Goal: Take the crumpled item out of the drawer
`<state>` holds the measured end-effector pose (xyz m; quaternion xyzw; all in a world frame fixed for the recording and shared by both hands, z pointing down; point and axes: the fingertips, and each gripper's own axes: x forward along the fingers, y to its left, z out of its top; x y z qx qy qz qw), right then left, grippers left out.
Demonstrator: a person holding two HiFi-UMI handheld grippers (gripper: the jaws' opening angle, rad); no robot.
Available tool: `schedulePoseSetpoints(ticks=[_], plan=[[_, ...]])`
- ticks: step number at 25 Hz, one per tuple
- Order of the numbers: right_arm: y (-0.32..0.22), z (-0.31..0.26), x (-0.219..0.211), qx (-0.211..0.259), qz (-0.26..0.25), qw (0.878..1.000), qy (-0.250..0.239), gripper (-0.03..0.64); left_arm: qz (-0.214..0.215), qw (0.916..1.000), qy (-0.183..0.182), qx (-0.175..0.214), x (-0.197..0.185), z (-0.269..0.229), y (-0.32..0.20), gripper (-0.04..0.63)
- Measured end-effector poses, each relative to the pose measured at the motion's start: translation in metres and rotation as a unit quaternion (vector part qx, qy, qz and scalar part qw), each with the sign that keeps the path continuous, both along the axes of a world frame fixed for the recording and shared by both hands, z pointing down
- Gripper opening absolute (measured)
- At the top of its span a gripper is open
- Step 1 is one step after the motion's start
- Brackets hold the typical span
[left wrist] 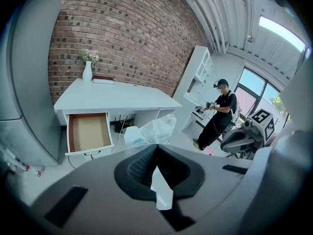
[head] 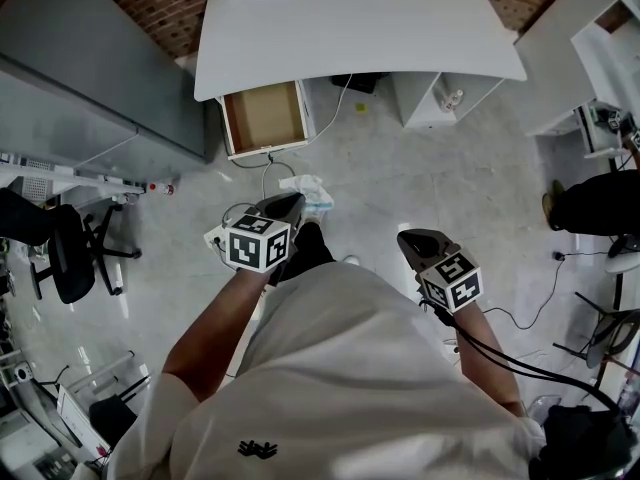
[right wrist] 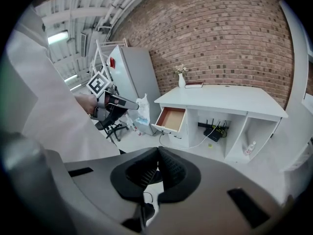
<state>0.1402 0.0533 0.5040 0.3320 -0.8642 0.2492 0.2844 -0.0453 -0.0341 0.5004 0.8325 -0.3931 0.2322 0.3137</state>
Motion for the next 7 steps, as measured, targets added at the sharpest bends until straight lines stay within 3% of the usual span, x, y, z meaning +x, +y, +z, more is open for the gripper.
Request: schedulePoseSetpoints(ticks=[7], plan=[[-0.006, 0.002, 0.001, -0.004, 0.0, 1.0, 0.006, 0.029, 0.003, 1.0, 0.002, 0.002, 0.001, 0.001, -0.013, 0.023]])
